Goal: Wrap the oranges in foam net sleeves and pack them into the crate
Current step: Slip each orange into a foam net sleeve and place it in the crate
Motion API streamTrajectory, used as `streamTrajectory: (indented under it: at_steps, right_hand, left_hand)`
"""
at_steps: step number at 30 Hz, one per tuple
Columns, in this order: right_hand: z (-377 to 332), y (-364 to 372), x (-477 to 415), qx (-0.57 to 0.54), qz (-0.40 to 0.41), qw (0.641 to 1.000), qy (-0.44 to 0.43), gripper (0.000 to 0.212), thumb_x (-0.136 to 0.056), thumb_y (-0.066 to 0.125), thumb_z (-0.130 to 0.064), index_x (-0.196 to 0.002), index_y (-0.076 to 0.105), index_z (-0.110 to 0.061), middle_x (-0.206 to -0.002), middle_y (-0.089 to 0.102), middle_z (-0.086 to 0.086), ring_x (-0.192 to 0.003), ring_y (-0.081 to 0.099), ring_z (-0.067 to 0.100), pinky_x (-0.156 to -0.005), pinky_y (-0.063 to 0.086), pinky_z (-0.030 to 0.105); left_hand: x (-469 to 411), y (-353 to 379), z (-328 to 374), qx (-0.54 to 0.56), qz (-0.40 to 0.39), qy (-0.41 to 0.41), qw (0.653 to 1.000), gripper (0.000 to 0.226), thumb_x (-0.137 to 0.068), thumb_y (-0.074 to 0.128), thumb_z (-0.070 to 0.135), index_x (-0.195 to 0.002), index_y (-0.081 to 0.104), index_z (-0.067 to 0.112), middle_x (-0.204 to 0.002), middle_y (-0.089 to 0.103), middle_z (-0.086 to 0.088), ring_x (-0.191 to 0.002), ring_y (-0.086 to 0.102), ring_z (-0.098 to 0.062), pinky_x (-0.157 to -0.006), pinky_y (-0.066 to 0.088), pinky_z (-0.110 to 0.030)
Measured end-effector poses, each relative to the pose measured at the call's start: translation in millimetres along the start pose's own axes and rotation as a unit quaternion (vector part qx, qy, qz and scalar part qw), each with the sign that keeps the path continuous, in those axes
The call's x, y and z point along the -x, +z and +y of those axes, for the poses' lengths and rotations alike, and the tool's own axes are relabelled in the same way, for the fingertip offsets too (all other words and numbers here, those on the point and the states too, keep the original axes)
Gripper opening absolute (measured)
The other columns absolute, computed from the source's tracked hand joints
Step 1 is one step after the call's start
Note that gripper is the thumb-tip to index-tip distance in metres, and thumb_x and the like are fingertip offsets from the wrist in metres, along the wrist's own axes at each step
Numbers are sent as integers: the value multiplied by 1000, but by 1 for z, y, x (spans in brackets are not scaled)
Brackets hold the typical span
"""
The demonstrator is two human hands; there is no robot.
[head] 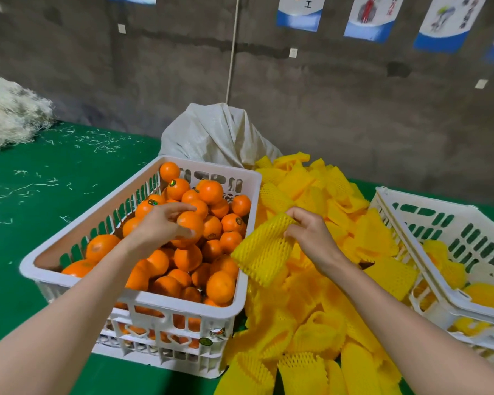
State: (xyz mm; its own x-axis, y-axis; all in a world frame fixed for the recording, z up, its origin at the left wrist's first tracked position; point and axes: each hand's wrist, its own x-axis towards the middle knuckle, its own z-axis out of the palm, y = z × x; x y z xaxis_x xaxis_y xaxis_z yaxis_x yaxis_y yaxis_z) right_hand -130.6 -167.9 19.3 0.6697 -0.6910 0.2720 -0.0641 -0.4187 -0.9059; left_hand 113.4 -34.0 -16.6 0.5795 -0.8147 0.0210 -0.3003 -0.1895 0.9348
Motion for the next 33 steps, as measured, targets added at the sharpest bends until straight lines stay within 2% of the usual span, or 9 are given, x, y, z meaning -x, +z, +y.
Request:
streamTrajectory:
  at_steps: [3, 6, 9, 13, 19, 21, 23, 27, 33]
  right_hand:
    - [-5, -1, 3, -47, -40, 998, 31, 7, -59, 47, -5, -63, 51, -9, -52, 53, -7, -49, 47, 1, -50, 37, 16]
    - [-7, -7, 6, -78, -61, 994, 38, 11, -54, 43, -6, -62, 51, -8, -51, 53, -8, -51, 47, 2, -52, 37, 16]
    - [-9, -17, 12, -125, -73, 988, 50, 13, -53, 42, -4, -62, 50, -8, -50, 52, -7, -50, 46, 4, -51, 36, 17]
    - [-10, -33, 21, -174, -78, 979, 70, 15, -53, 41, -3, -65, 48, -6, -61, 48, 6, -57, 44, 12, -56, 34, 25]
    - [-6, -40, 36, -230, -147, 958, 91, 22, -56, 40, 0, -76, 49, -1, -77, 48, 15, -75, 42, 28, -70, 35, 35]
    - [-6, -41, 40, -237, -173, 951, 99, 26, -58, 40, 1, -79, 56, -4, -70, 56, 9, -68, 50, 18, -66, 39, 28]
    - [-6, -46, 43, -206, -178, 957, 103, 27, -64, 43, 3, -83, 59, -8, -70, 58, 2, -66, 52, 12, -64, 40, 24]
    - [-2, -56, 45, -108, -87, 987, 82, 28, -84, 49, 11, -78, 61, -13, -72, 59, 7, -65, 51, 13, -58, 41, 21]
    - [6, -57, 47, -79, 59, 994, 49, 31, -85, 49, 8, -76, 63, -19, -73, 57, 22, -71, 44, 26, -62, 33, 38]
  left_hand:
    - [15, 20, 19, 228, -104, -3, 968, 50, -77, 68, -7, -109, 66, 31, -126, 51, 12, -100, 64, -13, -76, 58, -39]
    - [24, 43, 35, 335, -171, 2, 926, 56, -70, 66, -4, -116, 64, 26, -124, 55, 7, -104, 66, -26, -74, 57, -40]
    - [29, 68, 53, 428, -194, -46, 882, 54, -70, 60, -3, -118, 61, 21, -128, 52, -11, -100, 66, -34, -72, 58, -38]
    - [37, 102, 78, 517, -146, -102, 837, 37, -78, 60, 8, -114, 60, 19, -125, 52, -15, -98, 63, -32, -60, 59, -33]
    - [45, 150, 94, 459, -77, -107, 879, 39, -90, 59, 12, -127, 52, 22, -113, 60, -15, -82, 63, -24, -74, 50, -35]
    - [43, 164, 97, 429, -80, -83, 896, 41, -90, 56, 5, -129, 49, 17, -94, 60, -8, -63, 68, -8, -55, 52, -19]
    - [44, 173, 103, 444, -74, -83, 889, 42, -91, 51, -2, -130, 46, 12, -83, 54, 2, -50, 61, 5, -43, 44, -9]
    - [55, 182, 100, 470, -104, -109, 870, 38, -85, 55, -3, -112, 58, 24, -66, 69, -7, -54, 67, -19, -44, 51, -25]
    - [56, 195, 95, 494, -85, -105, 859, 34, -81, 60, 5, -109, 59, 25, -69, 71, -6, -59, 69, -20, -49, 53, -31]
